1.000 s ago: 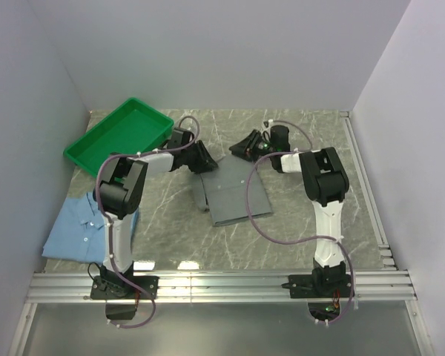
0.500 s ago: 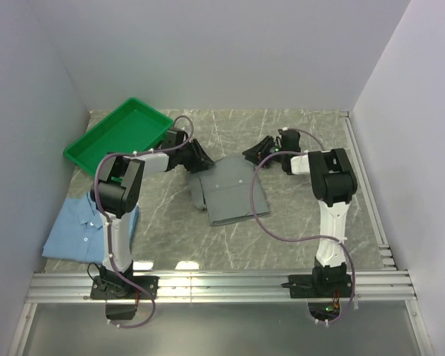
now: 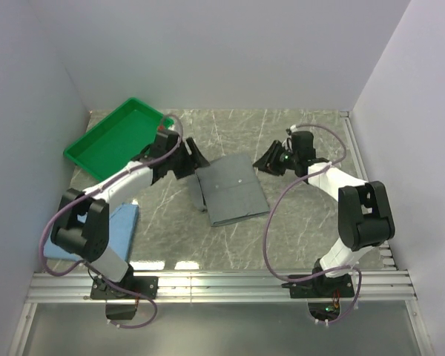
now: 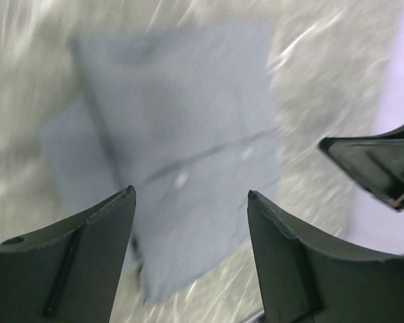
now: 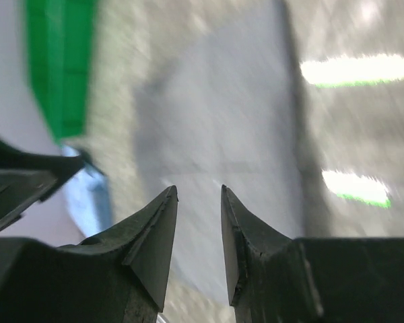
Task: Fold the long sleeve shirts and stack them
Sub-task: Fold the shirt
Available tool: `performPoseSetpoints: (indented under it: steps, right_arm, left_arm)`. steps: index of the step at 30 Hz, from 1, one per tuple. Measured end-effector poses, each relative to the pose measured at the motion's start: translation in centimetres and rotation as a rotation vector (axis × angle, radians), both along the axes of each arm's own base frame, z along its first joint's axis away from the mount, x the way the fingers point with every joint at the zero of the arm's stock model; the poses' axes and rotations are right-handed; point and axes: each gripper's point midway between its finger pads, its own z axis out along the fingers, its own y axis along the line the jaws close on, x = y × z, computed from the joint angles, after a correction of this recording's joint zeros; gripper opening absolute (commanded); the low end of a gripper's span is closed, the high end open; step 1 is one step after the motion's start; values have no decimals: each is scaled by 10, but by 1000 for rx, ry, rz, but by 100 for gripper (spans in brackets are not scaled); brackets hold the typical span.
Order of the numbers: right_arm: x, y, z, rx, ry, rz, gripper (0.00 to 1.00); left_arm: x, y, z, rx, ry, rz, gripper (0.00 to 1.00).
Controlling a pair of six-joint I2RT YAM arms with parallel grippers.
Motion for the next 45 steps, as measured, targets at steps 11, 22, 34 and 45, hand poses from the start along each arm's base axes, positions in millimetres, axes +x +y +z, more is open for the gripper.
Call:
performPoseSetpoints:
  steps: [11, 22, 34, 45]
  right_arm:
    - [-93, -35, -64, -282, 247, 46, 42]
    - [-125, -9, -86, -327, 299, 214, 28]
    - [-208, 103, -81, -233, 351, 558, 31]
    - [-162, 110, -18, -256, 108, 481, 43]
  left_arm:
    - [-89, 14, -100, 180, 278, -1, 63]
    - [-72, 7, -114, 247, 286, -12, 56]
    - [33, -6, -106, 453, 108, -83, 63]
    - [39, 22, -38, 437, -24, -4, 76]
